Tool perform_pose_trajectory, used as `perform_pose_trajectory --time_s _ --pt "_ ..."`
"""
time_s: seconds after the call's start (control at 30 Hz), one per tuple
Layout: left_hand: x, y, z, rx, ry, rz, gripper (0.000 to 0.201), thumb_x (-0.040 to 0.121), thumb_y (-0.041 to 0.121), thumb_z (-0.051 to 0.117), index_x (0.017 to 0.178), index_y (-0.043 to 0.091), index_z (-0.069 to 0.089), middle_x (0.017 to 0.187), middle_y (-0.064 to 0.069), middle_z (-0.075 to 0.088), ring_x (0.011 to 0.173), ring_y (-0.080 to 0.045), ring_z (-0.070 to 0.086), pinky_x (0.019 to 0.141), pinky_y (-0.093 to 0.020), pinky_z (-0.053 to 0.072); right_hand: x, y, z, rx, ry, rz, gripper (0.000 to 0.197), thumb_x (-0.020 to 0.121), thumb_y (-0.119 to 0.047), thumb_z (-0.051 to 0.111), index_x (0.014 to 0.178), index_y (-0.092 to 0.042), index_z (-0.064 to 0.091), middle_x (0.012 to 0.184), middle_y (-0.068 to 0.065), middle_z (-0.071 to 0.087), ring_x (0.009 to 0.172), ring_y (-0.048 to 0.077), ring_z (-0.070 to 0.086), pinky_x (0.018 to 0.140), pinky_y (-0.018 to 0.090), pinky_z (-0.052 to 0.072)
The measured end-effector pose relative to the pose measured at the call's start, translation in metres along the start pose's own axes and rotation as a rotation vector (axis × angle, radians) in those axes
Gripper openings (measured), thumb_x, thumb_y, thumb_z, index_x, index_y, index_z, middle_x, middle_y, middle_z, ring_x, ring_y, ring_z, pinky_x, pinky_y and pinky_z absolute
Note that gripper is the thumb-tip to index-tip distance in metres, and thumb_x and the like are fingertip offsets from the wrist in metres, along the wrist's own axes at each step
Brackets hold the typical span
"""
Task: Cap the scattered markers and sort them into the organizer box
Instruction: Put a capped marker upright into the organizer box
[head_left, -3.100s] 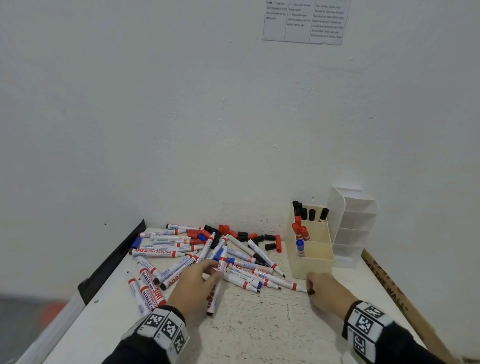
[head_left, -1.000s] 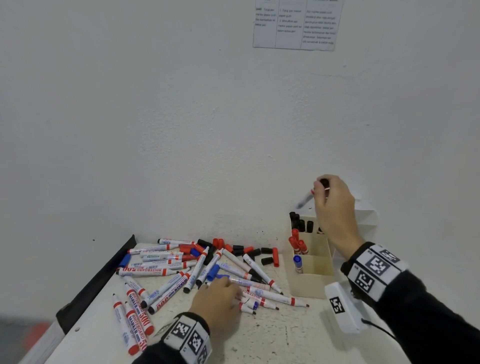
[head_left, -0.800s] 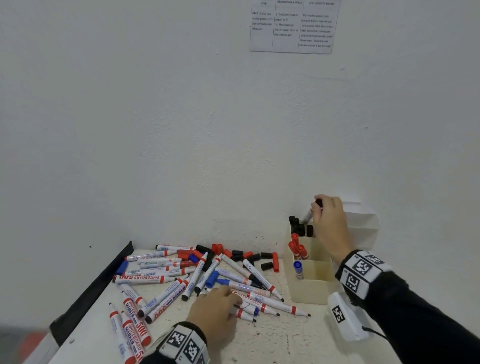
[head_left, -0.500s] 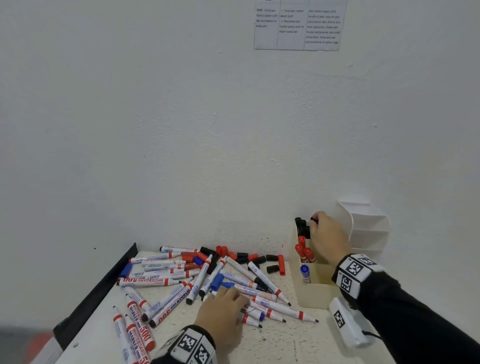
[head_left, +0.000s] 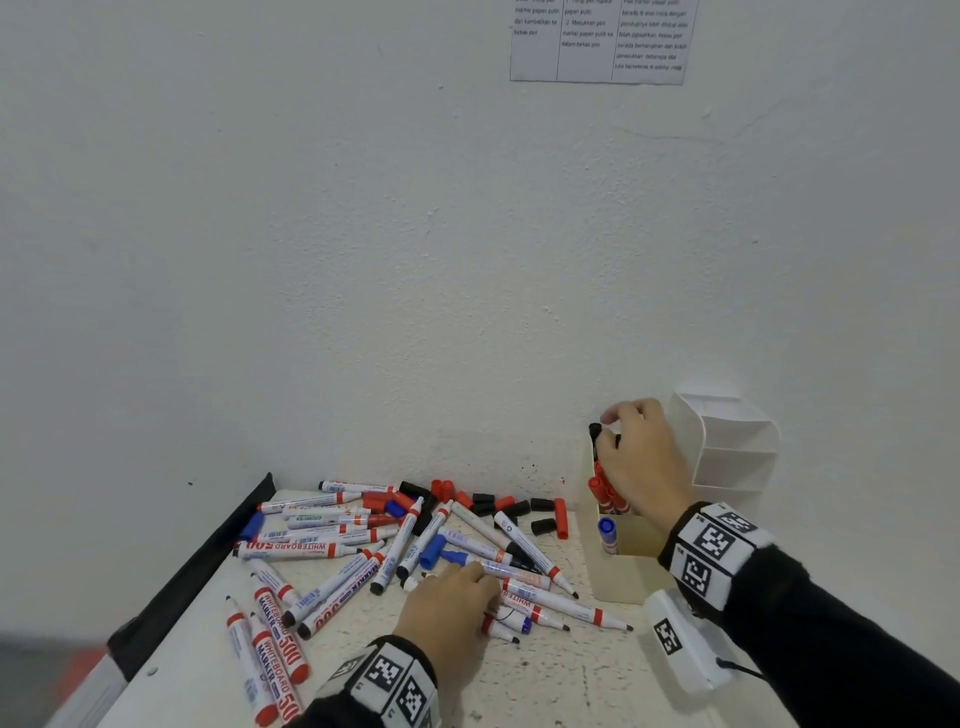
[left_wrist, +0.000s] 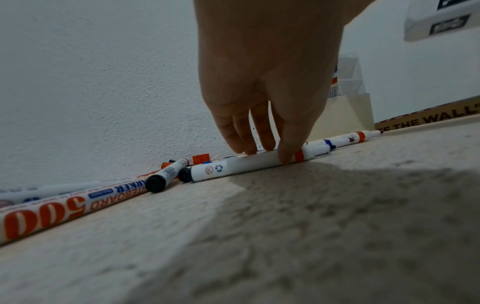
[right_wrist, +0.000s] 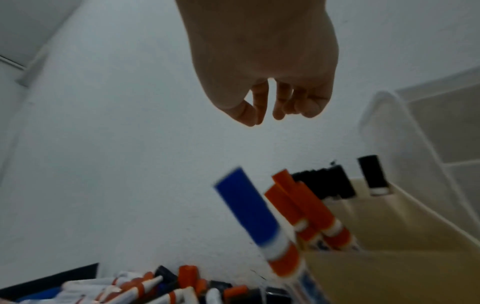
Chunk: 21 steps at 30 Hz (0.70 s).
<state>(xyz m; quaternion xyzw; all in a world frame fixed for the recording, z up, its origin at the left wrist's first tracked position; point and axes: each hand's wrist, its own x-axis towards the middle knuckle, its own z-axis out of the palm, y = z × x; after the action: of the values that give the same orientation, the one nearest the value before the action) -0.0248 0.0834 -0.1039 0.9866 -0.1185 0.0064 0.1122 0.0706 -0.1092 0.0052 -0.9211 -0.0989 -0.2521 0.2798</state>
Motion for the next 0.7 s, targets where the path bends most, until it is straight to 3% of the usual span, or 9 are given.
perform_pose_trajectory --time_s 0.17,0.23,0.3,0.43,0.53,0.6,0.7 --pt "0.003 0.0 -0.004 0.096 -0.083 -0.019 0.027 0.092 0.021 0.053 0.118 0.022 0.054 0.128 0.001 0.051 0.118 -0.019 0.045 0.105 -0.036 0.036 -0.01 -0.043 -0.01 0.104 -0.057 -0.125 0.015 0.091 -0.017 0.046 0.1 -0.015 0.057 0.093 -0.003 0.057 0.073 0.009 0.052 0.061 0.019 0.04" --pt "0.003 0.0 -0.005 0.141 -0.128 -0.028 0.03 0.092 0.021 0.052 0.123 0.021 0.052 0.131 -0.002 0.05 0.122 -0.021 0.043 0.108 -0.037 0.033 -0.016 -0.057 -0.01 0.142 -0.16 -0.127 0.014 0.091 -0.017 0.045 0.098 -0.016 0.057 0.08 -0.003 0.059 0.059 0.008 0.05 0.055 0.022 0.04" --pt "0.001 0.001 -0.006 0.135 -0.103 -0.049 0.033 0.093 0.022 0.051 0.126 0.019 0.051 0.132 -0.003 0.05 0.122 -0.021 0.044 0.107 -0.036 0.035 -0.021 -0.064 -0.002 0.126 -0.314 -0.113 0.017 0.092 -0.016 0.043 0.099 -0.014 0.058 0.082 0.0 0.059 0.056 0.008 0.047 0.053 0.021 0.039" --pt "-0.011 -0.001 -0.01 -0.111 0.086 -0.128 0.035 0.091 0.025 0.051 0.126 0.023 0.046 0.126 0.005 0.049 0.109 -0.015 0.052 0.095 -0.029 0.046 -0.028 -0.061 0.037 0.014 -0.576 -0.019 0.028 0.093 -0.013 0.036 0.105 -0.007 0.061 0.105 0.009 0.062 0.078 0.017 0.055 0.067 0.027 0.047" --pt "-0.02 -0.006 -0.01 -0.29 0.219 -0.217 0.032 0.092 0.026 0.051 0.124 0.027 0.047 0.119 0.01 0.052 0.101 -0.008 0.055 0.09 -0.026 0.049 -0.036 -0.046 0.071 -0.119 -0.71 0.05 0.027 0.092 -0.005 0.038 0.109 -0.004 0.058 0.113 0.013 0.06 0.087 0.02 0.053 0.071 0.025 0.04" --pt "-0.021 -0.012 -0.011 -0.353 0.261 -0.272 0.029 0.093 0.029 0.05 0.122 0.027 0.048 0.112 0.01 0.056 0.097 -0.007 0.057 0.09 -0.027 0.051 -0.042 -0.031 0.092 -0.204 -0.739 0.1 0.027 0.091 -0.005 0.04 0.114 -0.003 0.054 0.119 0.014 0.056 0.095 0.023 0.055 0.077 0.026 0.043" --pt "-0.015 -0.024 -0.013 -0.422 0.208 -0.353 0.032 0.094 0.032 0.049 0.125 0.025 0.047 0.111 0.004 0.059 0.098 -0.01 0.059 0.091 -0.029 0.05 -0.048 -0.019 0.112 -0.291 -0.688 0.123 0.029 0.092 -0.008 0.043 0.12 -0.007 0.051 0.122 0.012 0.056 0.108 0.025 0.056 0.09 0.03 0.047"
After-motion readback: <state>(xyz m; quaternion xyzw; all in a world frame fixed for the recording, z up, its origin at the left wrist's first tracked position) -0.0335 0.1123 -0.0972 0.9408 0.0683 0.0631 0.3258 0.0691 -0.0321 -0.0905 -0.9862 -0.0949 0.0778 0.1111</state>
